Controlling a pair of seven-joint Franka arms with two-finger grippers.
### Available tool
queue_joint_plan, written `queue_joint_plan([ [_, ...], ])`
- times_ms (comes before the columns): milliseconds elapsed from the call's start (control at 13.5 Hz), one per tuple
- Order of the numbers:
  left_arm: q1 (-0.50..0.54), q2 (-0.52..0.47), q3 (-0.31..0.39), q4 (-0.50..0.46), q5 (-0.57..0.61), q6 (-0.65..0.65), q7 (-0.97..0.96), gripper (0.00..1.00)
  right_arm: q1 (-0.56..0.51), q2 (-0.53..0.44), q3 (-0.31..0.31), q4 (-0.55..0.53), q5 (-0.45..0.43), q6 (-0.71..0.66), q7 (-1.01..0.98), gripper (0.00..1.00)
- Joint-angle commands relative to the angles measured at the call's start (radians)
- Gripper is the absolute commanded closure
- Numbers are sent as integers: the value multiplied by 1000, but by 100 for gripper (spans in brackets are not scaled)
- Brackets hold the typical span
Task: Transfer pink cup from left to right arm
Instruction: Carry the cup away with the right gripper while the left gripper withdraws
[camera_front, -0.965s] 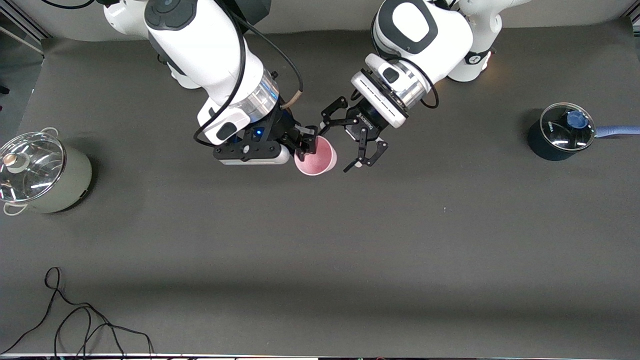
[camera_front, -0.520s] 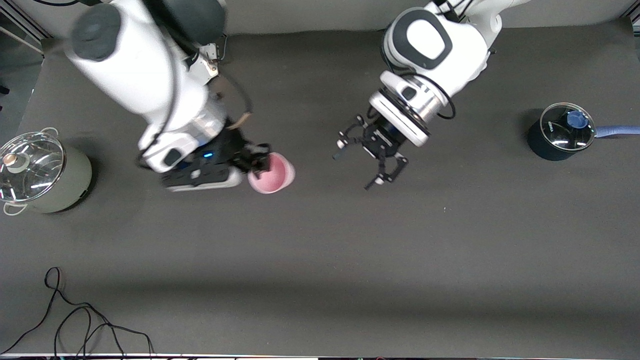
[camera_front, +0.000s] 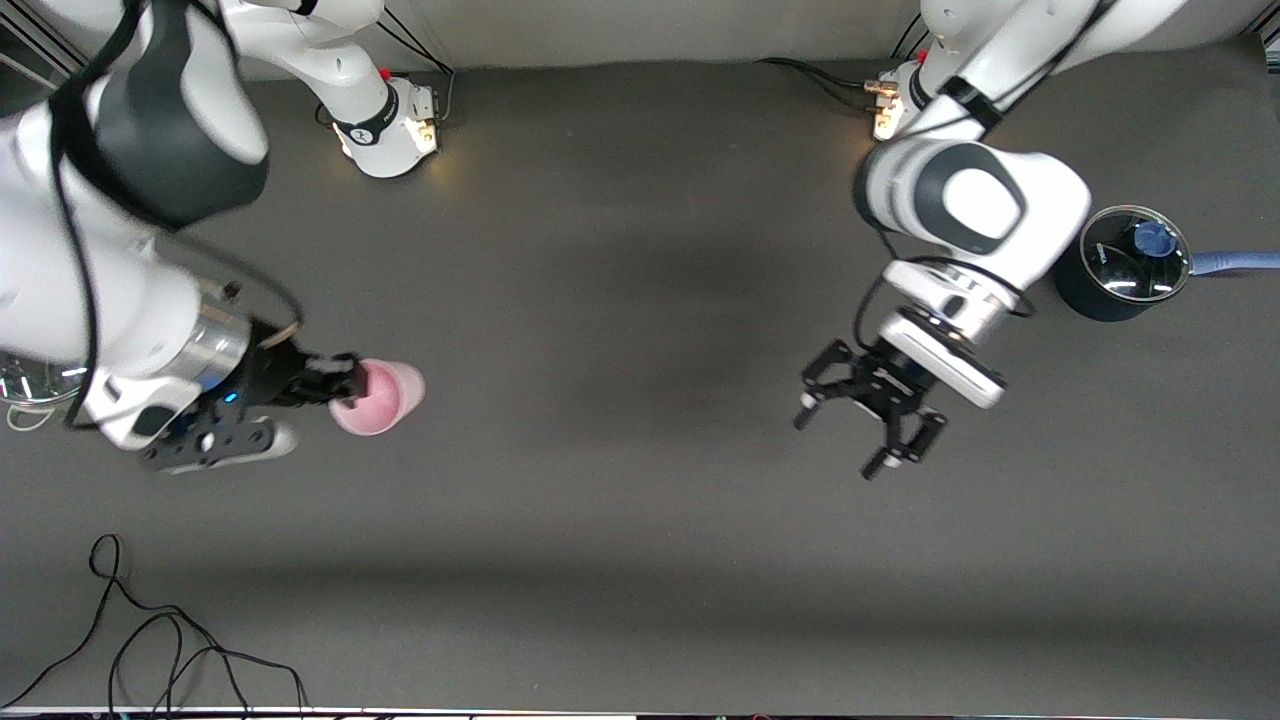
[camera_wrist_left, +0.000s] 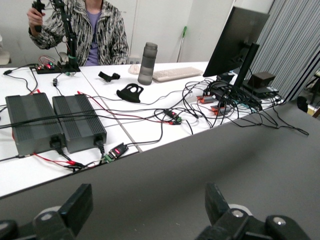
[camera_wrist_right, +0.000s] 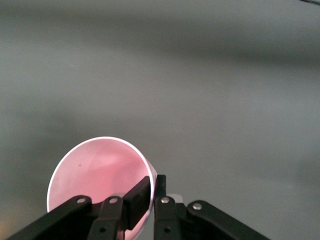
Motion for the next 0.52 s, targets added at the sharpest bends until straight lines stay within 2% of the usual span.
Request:
queue_joint_plan([
  [0, 136, -22, -14, -63, 54, -174, 11, 0, -1, -50, -53, -201, -7, 134, -90, 100],
  [223, 266, -24, -12, -106, 184, -378, 5, 0, -3, -90, -67, -488, -7, 440, -148, 100],
  [445, 378, -24, -12, -128, 311, -556, -18, 0, -4, -82, -95, -674, -6, 690, -247, 100],
])
